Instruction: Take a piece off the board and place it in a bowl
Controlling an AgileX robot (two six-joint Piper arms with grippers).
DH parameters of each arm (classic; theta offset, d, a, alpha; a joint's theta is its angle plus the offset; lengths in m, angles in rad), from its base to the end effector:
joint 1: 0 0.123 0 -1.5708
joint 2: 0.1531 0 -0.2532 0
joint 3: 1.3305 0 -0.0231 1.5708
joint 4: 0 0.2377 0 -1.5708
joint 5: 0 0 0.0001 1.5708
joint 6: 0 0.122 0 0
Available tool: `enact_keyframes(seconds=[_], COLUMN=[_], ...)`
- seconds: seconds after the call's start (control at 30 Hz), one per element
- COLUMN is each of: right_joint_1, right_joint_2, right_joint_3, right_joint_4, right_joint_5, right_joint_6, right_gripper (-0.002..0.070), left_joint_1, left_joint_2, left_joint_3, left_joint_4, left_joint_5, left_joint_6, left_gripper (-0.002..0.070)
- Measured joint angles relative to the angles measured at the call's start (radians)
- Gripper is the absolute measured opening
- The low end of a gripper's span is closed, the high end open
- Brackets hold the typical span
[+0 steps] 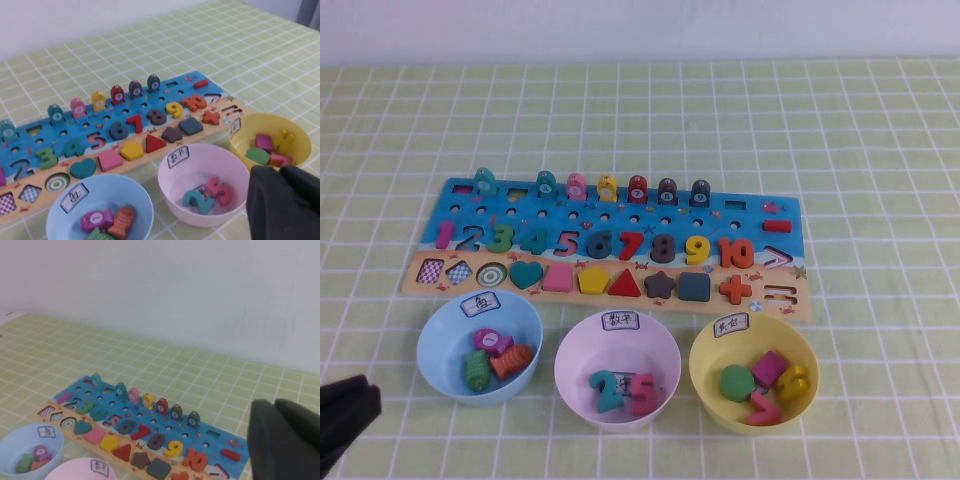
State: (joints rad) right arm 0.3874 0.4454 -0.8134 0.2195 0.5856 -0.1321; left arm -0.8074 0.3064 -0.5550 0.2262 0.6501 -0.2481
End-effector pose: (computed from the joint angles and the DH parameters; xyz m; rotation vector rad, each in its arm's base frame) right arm 0.1004 0.0568 0.3764 -0.3750 1.6660 0.4301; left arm 0.0847 -0.0646 0.2994 0.5970 1.8009 -0.4733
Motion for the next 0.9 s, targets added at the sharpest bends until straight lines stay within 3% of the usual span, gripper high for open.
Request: enact_keyframes(seconds=[0.9], right_joint_1=[0.0], right_joint_2=[0.0], right_joint_3=[0.002], right_joint_4=[-0.058], right_joint_5=[0.038], right_joint_6=[0.0], right_gripper=[-0.0017], left_joint_1=[0.0], left_joint_2=[0.0], left_joint_3=[0.039], left_joint_4=[-0.024], left_joint_5=[0.043], left_joint_6=[-0.001], left_gripper=[-0.0003])
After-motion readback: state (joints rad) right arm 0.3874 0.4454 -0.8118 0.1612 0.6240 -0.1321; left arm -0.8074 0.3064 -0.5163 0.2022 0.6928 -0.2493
